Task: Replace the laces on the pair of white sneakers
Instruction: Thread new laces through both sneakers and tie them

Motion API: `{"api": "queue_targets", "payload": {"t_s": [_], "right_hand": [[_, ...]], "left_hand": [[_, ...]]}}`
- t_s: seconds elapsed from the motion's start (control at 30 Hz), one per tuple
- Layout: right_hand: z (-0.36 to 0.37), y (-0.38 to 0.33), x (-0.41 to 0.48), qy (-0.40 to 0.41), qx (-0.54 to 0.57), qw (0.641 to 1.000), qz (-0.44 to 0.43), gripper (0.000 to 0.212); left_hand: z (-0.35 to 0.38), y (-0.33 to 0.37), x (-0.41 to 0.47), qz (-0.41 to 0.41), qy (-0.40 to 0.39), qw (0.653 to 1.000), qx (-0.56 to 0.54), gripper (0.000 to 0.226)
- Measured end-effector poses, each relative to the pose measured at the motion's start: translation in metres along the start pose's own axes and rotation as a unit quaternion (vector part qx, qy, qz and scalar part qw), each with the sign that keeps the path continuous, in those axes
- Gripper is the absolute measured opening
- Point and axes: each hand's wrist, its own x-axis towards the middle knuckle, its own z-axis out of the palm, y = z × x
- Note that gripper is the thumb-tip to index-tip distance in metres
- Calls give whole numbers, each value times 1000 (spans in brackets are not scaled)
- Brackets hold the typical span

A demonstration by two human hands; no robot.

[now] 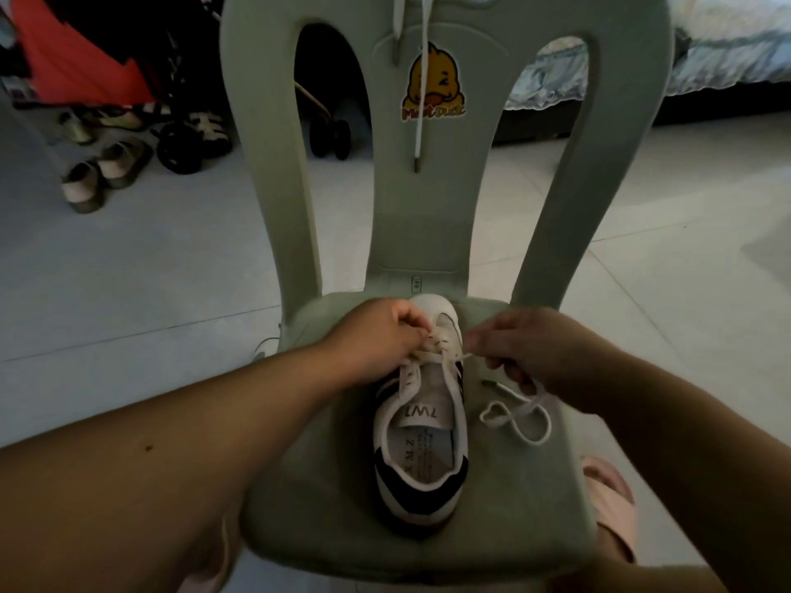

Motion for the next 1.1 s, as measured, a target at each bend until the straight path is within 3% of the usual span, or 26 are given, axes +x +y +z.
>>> {"api": "queue_targets", "payload": {"t_s": [0.1, 0.2, 0.3, 0.4, 0.47, 0.57, 0.6, 0.7, 0.87, 1.0, 1.1], "right_hand": [[-19, -3, -16, 14, -110, 993, -33, 2], [-33, 1, -28, 61, -204, 977, -28, 18], [-43, 7, -36, 63, -53, 997, 1, 28], [-43, 8, -40, 56, 86, 995, 10, 30], [-37, 12, -35, 81, 29, 996, 7, 30], [-16, 21, -24, 113, -191, 974, -44, 20], [-6, 23, -21, 108, -220, 967, -74, 14], [22, 21, -13, 79, -214, 963, -143, 29], [36, 16, -2, 136, -313, 914, -221, 68], [38, 17, -1, 124, -339, 893, -267, 65], [38, 17, 1, 98, -262, 929, -243, 49]], "left_hand": [[-9, -4, -3, 2, 18, 1000, -3, 10], [-11, -9, -9, 3, 24, 1000, 5, 8], [-7, -14, -18, 9, 4, 999, 41, 9], [1, -18, -24, 36, 10, 994, 99, 22], [5, -17, -26, 59, 41, 991, 109, 22], [12, -15, -25, 98, 72, 980, 156, 20], [14, -14, -24, 106, 79, 976, 170, 19], [15, -11, -19, 136, 105, 959, 226, 21], [11, -10, -10, 166, 118, 938, 281, 23], [5, -17, -3, 185, 90, 942, 264, 24], [3, -23, 1, 203, 60, 947, 243, 19]]}}
